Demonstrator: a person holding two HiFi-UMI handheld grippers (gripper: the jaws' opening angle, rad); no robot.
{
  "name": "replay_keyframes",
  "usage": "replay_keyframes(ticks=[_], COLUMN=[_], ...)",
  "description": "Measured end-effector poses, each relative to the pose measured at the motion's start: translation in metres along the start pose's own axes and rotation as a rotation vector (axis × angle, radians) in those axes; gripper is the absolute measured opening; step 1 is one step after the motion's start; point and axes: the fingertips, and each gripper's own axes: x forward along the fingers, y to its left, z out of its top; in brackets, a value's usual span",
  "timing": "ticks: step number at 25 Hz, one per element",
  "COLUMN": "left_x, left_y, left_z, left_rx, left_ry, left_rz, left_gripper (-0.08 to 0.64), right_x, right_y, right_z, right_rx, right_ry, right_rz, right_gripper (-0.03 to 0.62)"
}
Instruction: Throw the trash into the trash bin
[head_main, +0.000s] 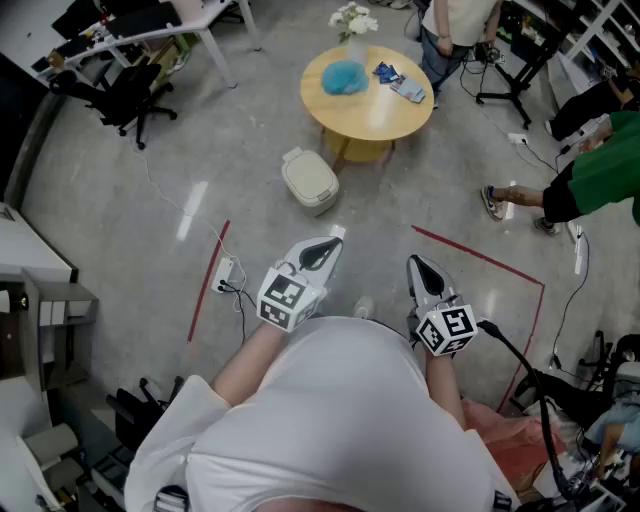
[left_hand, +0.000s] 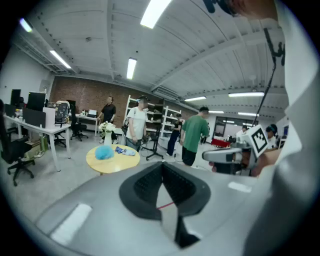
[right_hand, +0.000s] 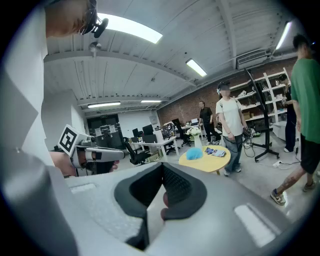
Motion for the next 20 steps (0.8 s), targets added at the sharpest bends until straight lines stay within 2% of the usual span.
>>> replay_keyframes(ticks=[13,20], left_x=[0.009,0.016], left_y=[-0.006,-0.015], left_z=[-0.001,-0.002], left_rx=[0.002,0.002], left_ry=[0.007,0.019], left_rz=[0.018,0.027], left_gripper=[0.006,0.006], right_x=[-0.002,-0.005], right_y=[-0.011,-0.017], right_z=[-0.001,-0.007], right_rx=[0.000,-0.002], right_ry=[-0.004,0.013], right_rz=[0.010,0.042], right_gripper=[0.000,0.000])
